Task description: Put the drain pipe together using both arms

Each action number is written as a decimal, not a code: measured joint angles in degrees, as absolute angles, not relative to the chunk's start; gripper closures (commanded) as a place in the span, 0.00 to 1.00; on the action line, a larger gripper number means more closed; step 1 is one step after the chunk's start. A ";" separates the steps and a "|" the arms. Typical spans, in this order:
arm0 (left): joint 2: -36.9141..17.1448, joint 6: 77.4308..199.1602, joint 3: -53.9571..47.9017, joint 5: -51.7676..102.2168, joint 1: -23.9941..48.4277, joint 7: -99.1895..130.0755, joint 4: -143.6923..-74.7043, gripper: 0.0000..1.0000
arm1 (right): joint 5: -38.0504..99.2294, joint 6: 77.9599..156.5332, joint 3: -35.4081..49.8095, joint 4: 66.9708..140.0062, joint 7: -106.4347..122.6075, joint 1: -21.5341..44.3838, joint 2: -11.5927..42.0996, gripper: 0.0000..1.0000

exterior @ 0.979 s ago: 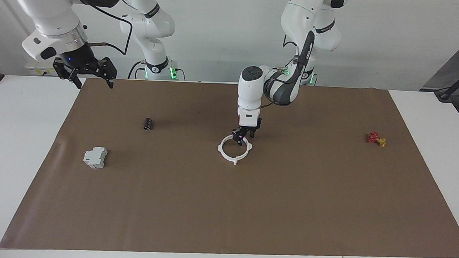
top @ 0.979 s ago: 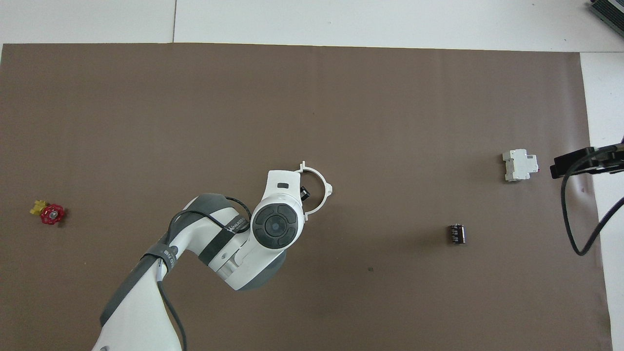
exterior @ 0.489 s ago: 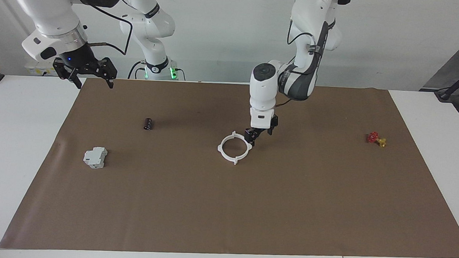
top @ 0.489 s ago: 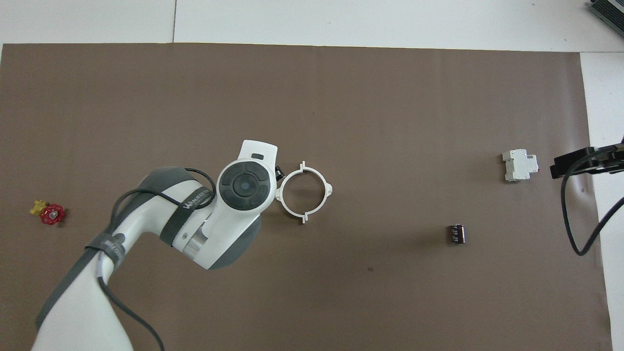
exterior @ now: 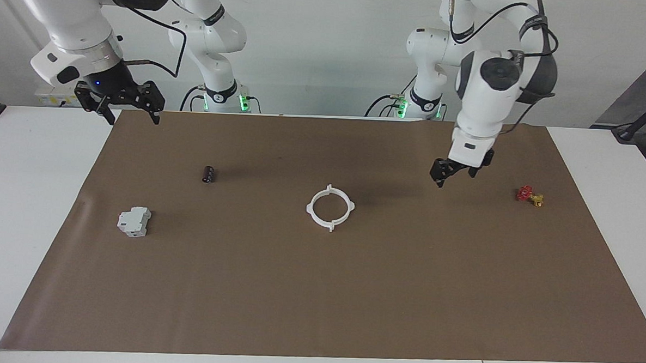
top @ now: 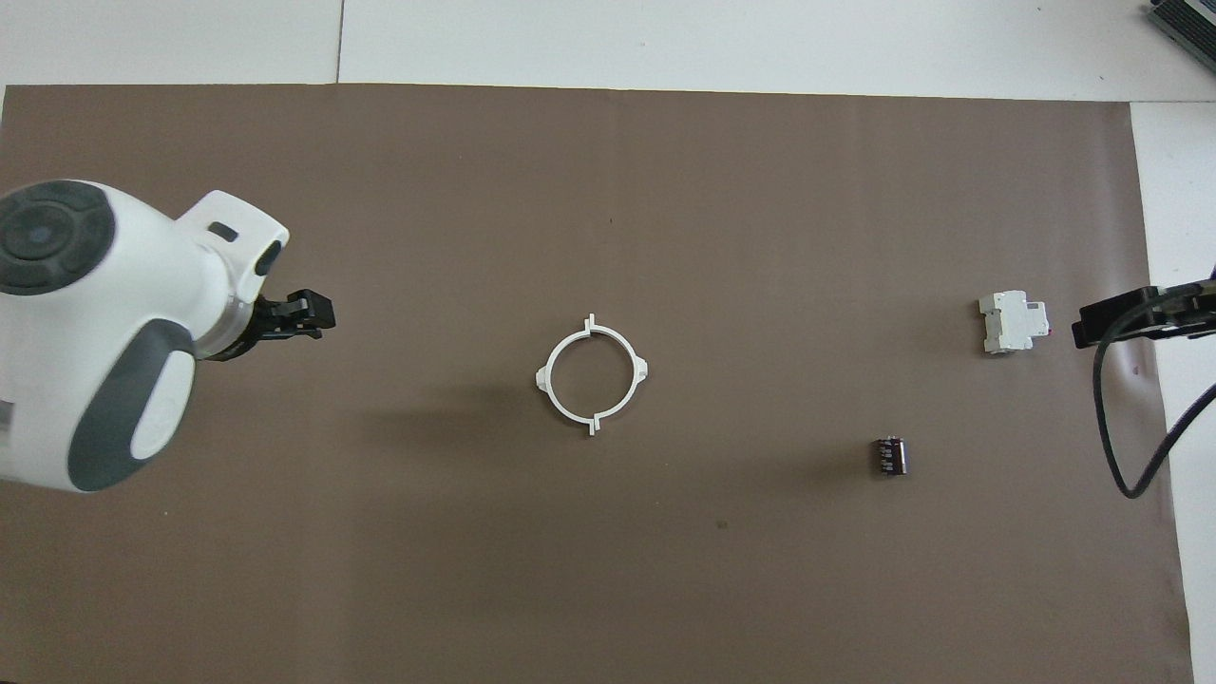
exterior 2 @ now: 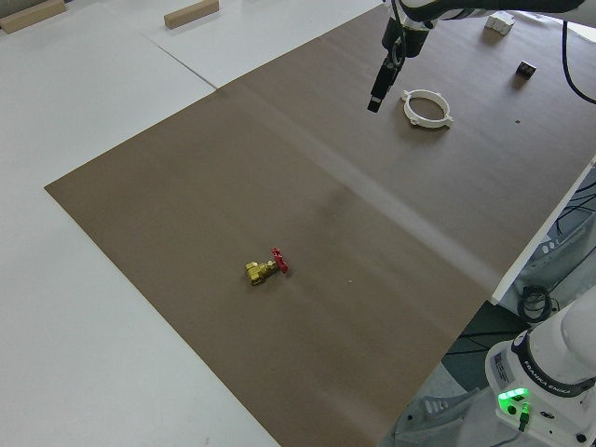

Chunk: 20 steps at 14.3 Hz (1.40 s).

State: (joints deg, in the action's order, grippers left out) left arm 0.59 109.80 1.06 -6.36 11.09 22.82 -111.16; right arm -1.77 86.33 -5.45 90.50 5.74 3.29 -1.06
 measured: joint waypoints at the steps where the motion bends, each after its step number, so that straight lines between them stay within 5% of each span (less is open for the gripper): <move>1: 1.02 109.30 1.10 -6.08 8.25 18.54 -110.58 0.00 | -1.77 86.33 -5.45 90.51 5.74 3.29 -1.06 0.00; 5: 3.27 107.81 1.13 -4.71 1.80 6.39 -110.01 0.00 | -1.77 86.33 -5.45 90.51 5.74 3.29 -1.06 0.00; 13: 8.88 93.42 -0.69 -2.89 1.94 2.76 -106.05 0.00 | -1.77 86.33 -5.45 90.50 5.74 3.29 -1.06 0.00; 20: 6.64 97.05 -0.48 -2.80 1.94 1.22 -106.60 0.00 | -1.77 86.33 -5.45 90.51 5.74 3.29 -1.06 0.00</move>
State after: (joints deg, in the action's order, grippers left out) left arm 6.64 97.05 -0.48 -2.80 1.94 1.22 -106.60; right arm -1.77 86.33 -5.45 90.51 5.74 3.29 -1.06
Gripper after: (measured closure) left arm 0.000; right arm 0.000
